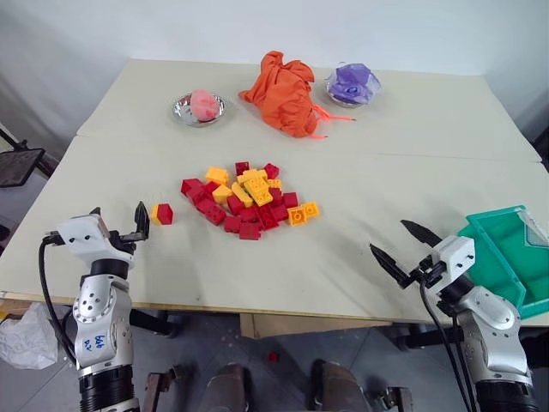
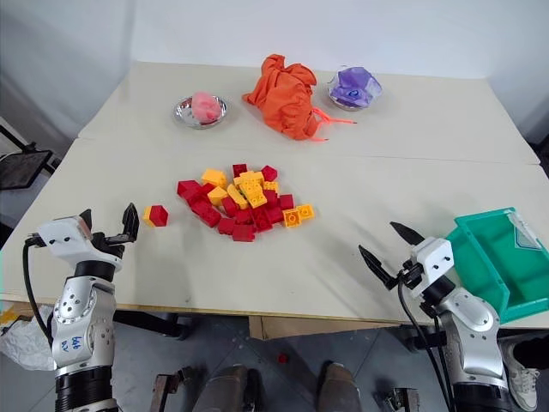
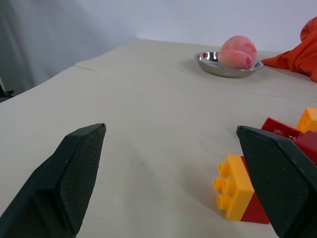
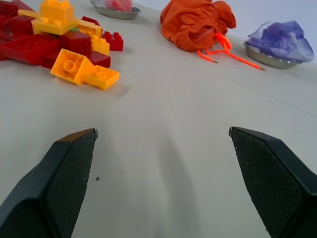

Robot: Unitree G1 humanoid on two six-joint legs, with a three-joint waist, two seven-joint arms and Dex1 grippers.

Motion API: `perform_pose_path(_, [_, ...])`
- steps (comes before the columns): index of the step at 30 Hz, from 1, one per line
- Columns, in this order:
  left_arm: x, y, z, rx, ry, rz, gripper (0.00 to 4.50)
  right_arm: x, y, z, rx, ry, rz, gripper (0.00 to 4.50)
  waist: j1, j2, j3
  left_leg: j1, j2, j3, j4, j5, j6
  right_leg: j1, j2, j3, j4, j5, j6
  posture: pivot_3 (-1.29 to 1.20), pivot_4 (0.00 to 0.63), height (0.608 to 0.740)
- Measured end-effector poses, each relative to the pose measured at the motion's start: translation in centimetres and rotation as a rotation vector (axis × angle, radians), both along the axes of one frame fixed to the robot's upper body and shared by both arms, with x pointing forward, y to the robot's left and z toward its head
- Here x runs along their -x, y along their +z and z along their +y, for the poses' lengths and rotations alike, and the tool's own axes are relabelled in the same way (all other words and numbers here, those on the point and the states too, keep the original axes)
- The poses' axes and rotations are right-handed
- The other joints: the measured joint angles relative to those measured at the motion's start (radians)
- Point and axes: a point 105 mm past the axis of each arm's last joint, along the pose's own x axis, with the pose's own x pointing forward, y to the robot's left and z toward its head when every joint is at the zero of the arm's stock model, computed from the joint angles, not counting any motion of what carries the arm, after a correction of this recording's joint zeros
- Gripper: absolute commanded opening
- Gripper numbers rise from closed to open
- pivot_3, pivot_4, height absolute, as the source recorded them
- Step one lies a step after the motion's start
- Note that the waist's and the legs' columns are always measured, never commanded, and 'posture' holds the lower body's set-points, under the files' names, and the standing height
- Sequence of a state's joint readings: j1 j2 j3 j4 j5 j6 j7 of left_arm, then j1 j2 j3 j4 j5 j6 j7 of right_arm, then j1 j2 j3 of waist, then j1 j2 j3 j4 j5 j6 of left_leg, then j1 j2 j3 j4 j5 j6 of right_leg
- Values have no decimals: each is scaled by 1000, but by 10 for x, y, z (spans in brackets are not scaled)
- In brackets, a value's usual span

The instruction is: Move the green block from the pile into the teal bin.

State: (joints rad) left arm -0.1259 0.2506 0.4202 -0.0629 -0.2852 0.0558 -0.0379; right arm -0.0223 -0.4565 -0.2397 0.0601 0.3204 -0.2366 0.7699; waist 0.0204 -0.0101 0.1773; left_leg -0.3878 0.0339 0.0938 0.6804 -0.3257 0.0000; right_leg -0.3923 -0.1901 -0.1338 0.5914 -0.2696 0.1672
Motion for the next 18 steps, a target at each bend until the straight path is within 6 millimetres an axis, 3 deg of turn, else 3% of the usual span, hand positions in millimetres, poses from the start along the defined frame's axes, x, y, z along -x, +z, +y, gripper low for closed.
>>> perform_pose_path(7, [-5, 13, -5, -30, -92, -23, 4500, 1, 12, 5, -1, 7, -40, 4453, 0, 0, 0, 0, 1, 0, 0, 0, 0, 0, 0, 0, 0, 0, 0, 0, 150, 740])
perform_pose_path(14, [-4, 27, -79, -351, -749, 36, 4500, 9, 49, 8, 57, 116, -59, 4453, 2, 1, 0, 0, 1, 0, 0, 0, 0, -1, 1, 0, 0, 0, -1, 0, 150, 740])
perform_pose_path(18, [5, 30, -119, -498, -1068, 21, 3262, 14, 70, 0, 83, 137, -64, 4500, 3, 1, 0, 0, 2, 1, 0, -1, -1, -1, 2, 0, 0, 0, -1, 0, 150, 740])
